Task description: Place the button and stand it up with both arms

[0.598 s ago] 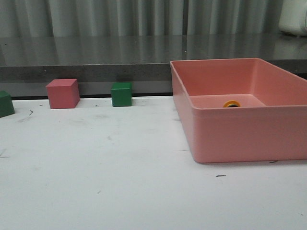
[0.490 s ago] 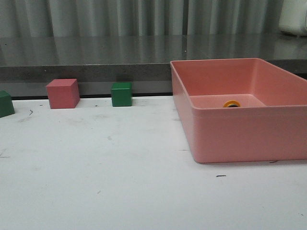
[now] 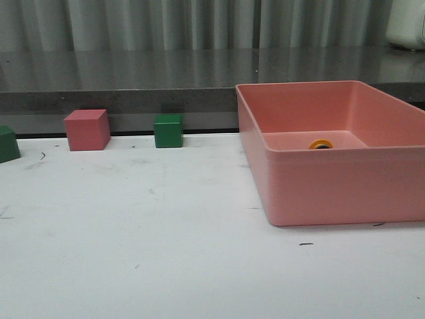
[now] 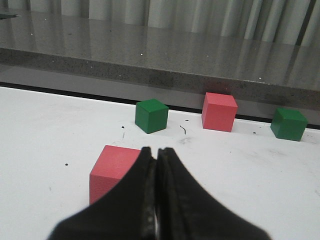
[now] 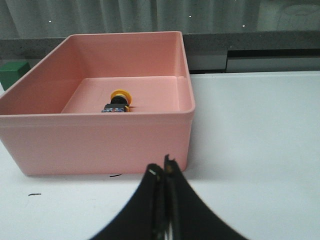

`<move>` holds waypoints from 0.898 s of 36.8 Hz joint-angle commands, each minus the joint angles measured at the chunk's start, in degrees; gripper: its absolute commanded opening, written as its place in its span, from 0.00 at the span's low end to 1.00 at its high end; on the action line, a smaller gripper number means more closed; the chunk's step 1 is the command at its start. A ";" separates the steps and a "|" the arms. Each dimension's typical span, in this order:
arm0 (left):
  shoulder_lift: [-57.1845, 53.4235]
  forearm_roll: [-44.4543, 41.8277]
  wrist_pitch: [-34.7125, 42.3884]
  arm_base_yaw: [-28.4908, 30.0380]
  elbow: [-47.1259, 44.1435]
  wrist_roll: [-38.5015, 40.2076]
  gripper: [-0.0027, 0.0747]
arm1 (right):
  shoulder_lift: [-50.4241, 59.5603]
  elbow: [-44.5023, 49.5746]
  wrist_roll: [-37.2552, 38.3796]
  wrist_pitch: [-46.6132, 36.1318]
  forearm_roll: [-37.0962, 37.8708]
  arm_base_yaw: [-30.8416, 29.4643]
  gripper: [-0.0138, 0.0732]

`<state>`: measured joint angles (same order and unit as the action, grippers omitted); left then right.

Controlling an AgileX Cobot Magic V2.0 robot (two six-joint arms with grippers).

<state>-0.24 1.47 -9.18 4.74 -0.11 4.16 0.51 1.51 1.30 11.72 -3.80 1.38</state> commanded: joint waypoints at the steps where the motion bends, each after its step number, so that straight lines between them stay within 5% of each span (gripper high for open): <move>1: -1.34 0.43 4.67 0.18 -0.52 0.24 0.01 | 1.11 -0.21 -0.36 -4.23 -0.37 -0.21 0.08; 11: -1.34 0.43 7.96 0.18 -0.52 0.24 0.01 | 1.11 -0.21 -0.36 -4.30 -0.37 -0.21 0.08; 20: -1.34 0.46 18.88 0.18 1.79 0.24 0.01 | 1.11 -2.75 -0.36 -9.26 -1.31 -0.21 0.08; 33: 15.57 -0.38 -1.69 0.18 22.90 -0.14 0.01 | -11.84 -26.99 -0.36 5.35 -1.31 -0.21 0.08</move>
<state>10.06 1.35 -12.17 4.74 18.82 4.16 -6.03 -20.23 1.30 17.79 -5.07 1.38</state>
